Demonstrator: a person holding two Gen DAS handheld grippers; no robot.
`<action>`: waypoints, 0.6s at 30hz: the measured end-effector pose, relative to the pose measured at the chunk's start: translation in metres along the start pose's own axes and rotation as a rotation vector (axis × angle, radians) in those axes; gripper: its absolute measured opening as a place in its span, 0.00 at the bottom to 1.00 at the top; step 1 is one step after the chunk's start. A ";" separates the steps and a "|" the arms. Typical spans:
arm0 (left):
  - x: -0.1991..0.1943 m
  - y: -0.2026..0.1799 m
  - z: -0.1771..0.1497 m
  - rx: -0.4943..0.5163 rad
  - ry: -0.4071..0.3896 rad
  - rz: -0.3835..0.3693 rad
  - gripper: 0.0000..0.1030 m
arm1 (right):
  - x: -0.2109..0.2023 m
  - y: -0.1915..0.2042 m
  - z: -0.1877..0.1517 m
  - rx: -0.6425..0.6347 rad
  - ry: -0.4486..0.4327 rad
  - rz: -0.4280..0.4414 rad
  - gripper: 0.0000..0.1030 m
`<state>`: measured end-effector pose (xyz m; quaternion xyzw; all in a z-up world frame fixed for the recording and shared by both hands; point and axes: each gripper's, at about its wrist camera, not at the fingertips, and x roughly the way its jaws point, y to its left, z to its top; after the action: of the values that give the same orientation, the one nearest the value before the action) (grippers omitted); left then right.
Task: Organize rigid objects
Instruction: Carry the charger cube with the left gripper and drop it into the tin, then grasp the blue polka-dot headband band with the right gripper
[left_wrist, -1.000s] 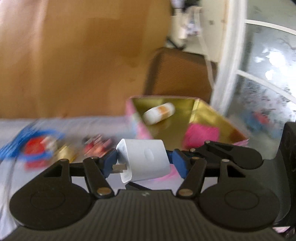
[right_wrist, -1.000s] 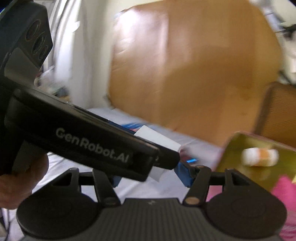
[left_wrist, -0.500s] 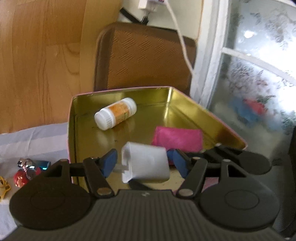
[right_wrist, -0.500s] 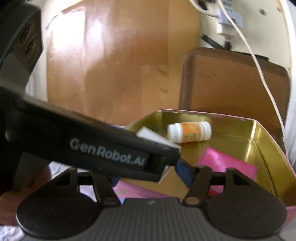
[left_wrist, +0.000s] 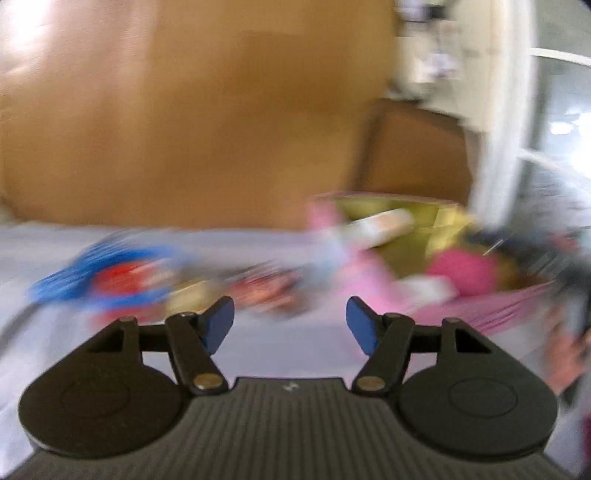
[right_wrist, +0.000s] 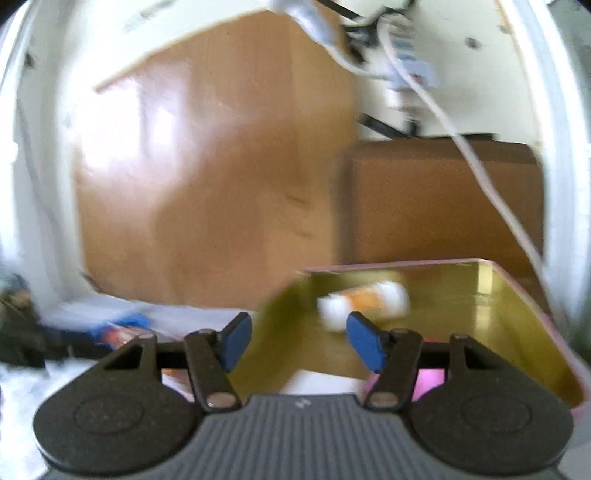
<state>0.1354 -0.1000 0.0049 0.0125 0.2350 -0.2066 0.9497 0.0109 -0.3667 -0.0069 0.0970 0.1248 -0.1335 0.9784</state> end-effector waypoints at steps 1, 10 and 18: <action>-0.009 0.019 -0.012 -0.007 -0.003 0.067 0.67 | 0.003 0.013 0.002 -0.010 0.004 0.048 0.50; -0.031 0.127 -0.048 -0.203 0.032 0.262 0.67 | 0.161 0.177 0.053 -0.233 0.250 0.314 0.25; -0.030 0.123 -0.064 -0.169 -0.011 0.229 0.67 | 0.282 0.206 0.058 -0.330 0.529 0.233 0.31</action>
<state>0.1316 0.0314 -0.0471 -0.0421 0.2433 -0.0763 0.9660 0.3456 -0.2523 0.0043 -0.0180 0.3824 0.0310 0.9233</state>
